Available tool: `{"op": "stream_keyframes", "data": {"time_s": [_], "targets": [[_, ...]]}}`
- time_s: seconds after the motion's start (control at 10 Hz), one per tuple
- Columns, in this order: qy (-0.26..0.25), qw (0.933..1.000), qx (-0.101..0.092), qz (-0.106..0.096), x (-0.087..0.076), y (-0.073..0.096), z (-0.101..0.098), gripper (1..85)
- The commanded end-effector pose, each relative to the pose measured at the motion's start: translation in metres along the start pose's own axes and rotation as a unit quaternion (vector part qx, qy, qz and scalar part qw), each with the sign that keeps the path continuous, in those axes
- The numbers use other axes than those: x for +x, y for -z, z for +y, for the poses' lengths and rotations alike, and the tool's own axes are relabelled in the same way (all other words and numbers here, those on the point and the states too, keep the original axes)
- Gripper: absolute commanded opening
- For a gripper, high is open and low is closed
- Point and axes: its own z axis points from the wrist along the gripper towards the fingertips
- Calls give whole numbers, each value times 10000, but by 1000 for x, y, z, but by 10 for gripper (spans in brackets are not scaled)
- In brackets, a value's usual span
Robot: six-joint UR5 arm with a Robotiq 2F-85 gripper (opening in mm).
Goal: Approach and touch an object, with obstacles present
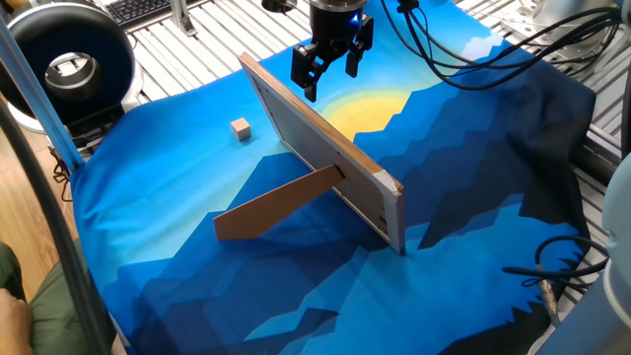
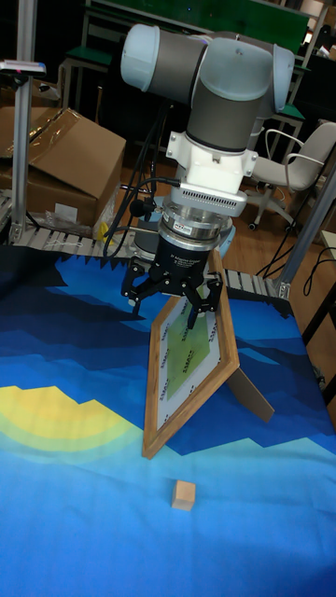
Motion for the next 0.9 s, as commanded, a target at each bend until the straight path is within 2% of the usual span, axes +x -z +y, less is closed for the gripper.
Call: {"op": "stream_keyframes", "data": {"time_s": [0.0, 0.1, 0.8], "targets": [[0, 10000, 0, 0, 0, 0, 2, 10], [17, 9944, -878, -593, -31, 5, 48, 10], [18, 9946, -848, -600, -31, 5, 47, 10]]}}
